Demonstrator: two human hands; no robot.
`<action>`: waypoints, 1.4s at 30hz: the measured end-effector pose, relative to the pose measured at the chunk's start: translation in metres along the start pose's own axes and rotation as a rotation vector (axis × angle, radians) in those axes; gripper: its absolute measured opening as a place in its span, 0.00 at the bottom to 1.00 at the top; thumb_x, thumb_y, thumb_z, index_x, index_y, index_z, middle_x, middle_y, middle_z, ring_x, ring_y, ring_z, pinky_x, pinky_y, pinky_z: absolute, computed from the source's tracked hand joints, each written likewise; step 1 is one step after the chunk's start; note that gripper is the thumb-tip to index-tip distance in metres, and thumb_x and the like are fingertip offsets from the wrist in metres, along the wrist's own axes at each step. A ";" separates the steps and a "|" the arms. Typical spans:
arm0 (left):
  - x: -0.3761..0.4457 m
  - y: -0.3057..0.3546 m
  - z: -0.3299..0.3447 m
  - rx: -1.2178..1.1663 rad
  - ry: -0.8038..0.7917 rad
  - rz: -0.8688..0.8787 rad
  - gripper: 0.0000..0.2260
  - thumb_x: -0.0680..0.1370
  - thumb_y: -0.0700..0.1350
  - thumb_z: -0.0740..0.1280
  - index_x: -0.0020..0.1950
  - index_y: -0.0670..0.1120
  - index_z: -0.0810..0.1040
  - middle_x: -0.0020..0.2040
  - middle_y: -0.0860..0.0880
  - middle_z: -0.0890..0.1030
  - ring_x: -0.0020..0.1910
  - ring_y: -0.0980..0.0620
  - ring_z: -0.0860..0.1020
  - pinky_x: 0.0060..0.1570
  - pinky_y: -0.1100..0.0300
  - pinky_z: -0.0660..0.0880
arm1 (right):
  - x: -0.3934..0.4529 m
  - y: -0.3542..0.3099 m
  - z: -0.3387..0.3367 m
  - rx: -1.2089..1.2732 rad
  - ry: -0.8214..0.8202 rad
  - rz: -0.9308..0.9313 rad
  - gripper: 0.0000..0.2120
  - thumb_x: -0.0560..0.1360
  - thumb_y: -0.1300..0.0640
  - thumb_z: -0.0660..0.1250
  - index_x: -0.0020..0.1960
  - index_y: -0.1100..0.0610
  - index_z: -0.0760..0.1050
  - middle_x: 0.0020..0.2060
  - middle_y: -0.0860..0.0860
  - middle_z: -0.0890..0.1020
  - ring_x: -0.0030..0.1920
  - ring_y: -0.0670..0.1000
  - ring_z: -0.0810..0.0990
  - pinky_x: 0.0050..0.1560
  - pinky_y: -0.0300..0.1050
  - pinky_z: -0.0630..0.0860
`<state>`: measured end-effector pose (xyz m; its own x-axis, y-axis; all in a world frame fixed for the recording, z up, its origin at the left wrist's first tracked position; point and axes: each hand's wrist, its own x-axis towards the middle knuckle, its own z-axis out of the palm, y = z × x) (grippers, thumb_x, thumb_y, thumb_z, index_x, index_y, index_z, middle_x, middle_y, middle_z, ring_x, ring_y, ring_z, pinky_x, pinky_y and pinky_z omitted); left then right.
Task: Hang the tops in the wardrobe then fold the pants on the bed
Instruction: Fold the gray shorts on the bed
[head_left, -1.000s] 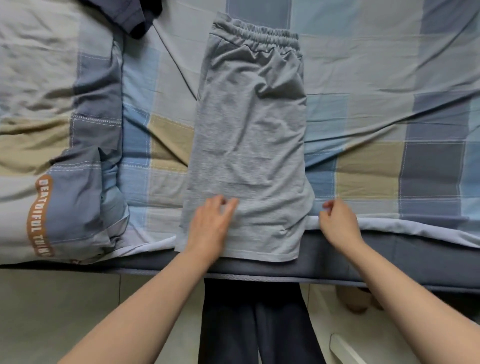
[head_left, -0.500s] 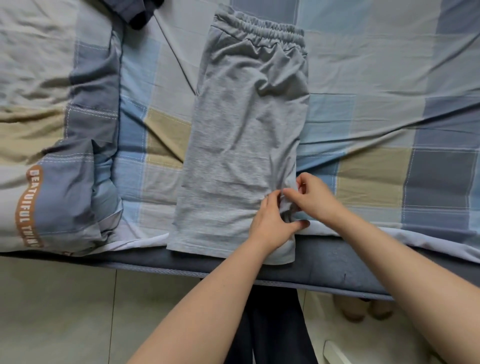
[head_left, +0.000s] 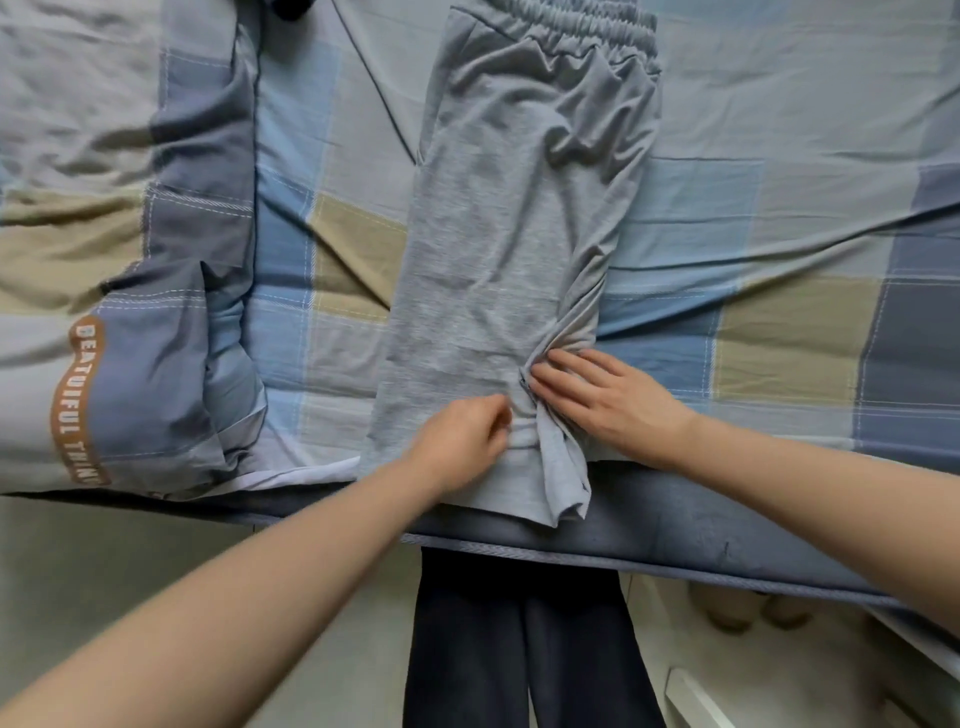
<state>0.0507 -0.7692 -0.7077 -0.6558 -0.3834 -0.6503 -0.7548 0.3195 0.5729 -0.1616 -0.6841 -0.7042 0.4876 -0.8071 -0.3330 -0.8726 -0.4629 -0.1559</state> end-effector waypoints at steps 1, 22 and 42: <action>-0.006 -0.015 -0.014 0.222 0.030 0.177 0.07 0.75 0.38 0.67 0.52 0.42 0.78 0.49 0.43 0.81 0.50 0.41 0.79 0.47 0.49 0.76 | -0.004 0.004 0.004 -0.029 -0.007 -0.027 0.23 0.77 0.59 0.53 0.71 0.54 0.70 0.67 0.54 0.75 0.66 0.57 0.74 0.65 0.54 0.72; -0.002 -0.086 -0.075 0.717 -0.166 0.421 0.24 0.79 0.48 0.65 0.75 0.57 0.66 0.77 0.57 0.59 0.78 0.50 0.49 0.75 0.46 0.46 | -0.012 0.002 0.019 0.229 0.086 0.007 0.20 0.76 0.59 0.60 0.68 0.57 0.74 0.67 0.51 0.76 0.67 0.55 0.73 0.68 0.56 0.68; -0.018 -0.050 -0.050 -0.715 0.192 -0.432 0.10 0.79 0.42 0.68 0.41 0.37 0.79 0.34 0.46 0.76 0.33 0.56 0.73 0.36 0.63 0.68 | -0.023 -0.005 0.005 1.651 0.134 1.398 0.20 0.80 0.42 0.56 0.46 0.55 0.80 0.46 0.52 0.82 0.48 0.50 0.80 0.53 0.47 0.76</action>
<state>0.1010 -0.8216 -0.6999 -0.2504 -0.5067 -0.8250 -0.7065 -0.4870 0.5135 -0.1688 -0.6613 -0.7003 -0.3821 -0.2960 -0.8754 0.2411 0.8825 -0.4037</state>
